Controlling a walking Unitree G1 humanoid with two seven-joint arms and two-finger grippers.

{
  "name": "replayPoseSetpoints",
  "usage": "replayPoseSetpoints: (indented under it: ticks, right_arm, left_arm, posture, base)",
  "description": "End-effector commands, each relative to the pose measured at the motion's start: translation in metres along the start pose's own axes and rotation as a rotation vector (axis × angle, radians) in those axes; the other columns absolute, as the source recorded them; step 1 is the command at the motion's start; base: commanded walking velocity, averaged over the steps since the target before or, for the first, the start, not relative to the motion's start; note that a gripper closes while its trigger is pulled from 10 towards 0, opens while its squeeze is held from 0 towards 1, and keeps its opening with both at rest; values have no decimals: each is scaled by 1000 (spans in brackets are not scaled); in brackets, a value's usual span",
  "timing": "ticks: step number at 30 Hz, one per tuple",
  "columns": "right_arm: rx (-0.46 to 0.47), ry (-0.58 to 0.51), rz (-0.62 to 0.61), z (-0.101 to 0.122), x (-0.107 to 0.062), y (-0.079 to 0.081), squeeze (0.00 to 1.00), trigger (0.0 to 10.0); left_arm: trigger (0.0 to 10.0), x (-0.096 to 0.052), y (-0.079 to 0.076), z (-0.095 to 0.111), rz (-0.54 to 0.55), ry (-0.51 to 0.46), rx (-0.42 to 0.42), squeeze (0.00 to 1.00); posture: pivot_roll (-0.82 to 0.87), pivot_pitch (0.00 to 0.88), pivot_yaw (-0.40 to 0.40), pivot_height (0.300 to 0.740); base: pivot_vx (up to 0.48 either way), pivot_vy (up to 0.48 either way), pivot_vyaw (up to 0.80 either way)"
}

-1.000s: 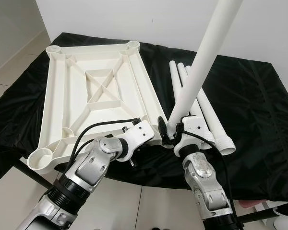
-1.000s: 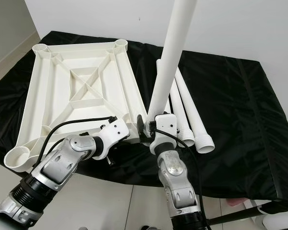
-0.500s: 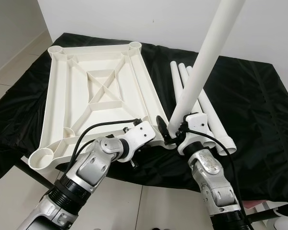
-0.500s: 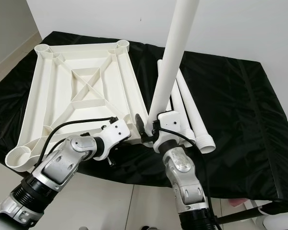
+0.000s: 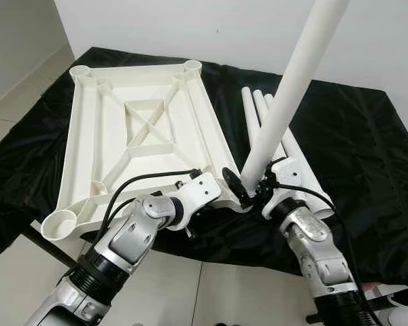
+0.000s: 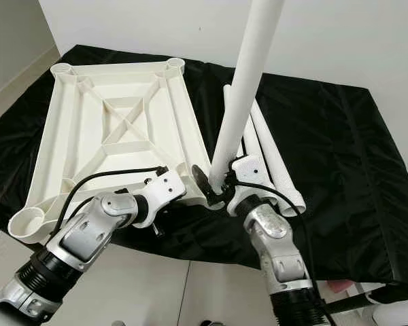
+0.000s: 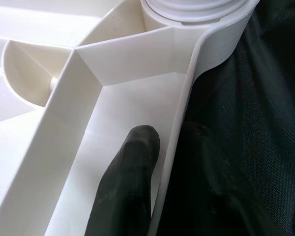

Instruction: Building children table

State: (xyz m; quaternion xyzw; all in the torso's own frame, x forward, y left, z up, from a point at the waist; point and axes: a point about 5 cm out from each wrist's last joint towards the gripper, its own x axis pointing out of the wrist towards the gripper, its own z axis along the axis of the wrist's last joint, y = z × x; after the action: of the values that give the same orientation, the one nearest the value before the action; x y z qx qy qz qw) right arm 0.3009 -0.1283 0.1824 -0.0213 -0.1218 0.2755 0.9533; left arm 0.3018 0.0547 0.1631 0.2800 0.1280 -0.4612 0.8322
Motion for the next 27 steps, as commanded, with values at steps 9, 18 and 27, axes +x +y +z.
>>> replayPoseSetpoints:
  ticks: [9, 18, 27]
  right_arm:
    - [39, 12, 79, 0, -3, -9, 0, 10000]
    - [37, 13, 141, 3, -4, -13, 0, 10000]
    - [30, 16, 180, 4, -5, -15, 0, 10000]
  left_arm:
    - [10000, 1, -8, 3, -59, -22, 14, 0]
    - [10000, 2, -9, 1, -65, -14, 12, 0]
    - [10000, 3, -9, -1, -67, -6, 8, 0]
  posture:
    - [-98, 158, 1, 740]
    - [-99, 161, 1, 740]
    - [-97, 163, 1, 740]
  base:
    - [0, 0, 0]
    - [0, 0, 0]
    - [0, 0, 0]
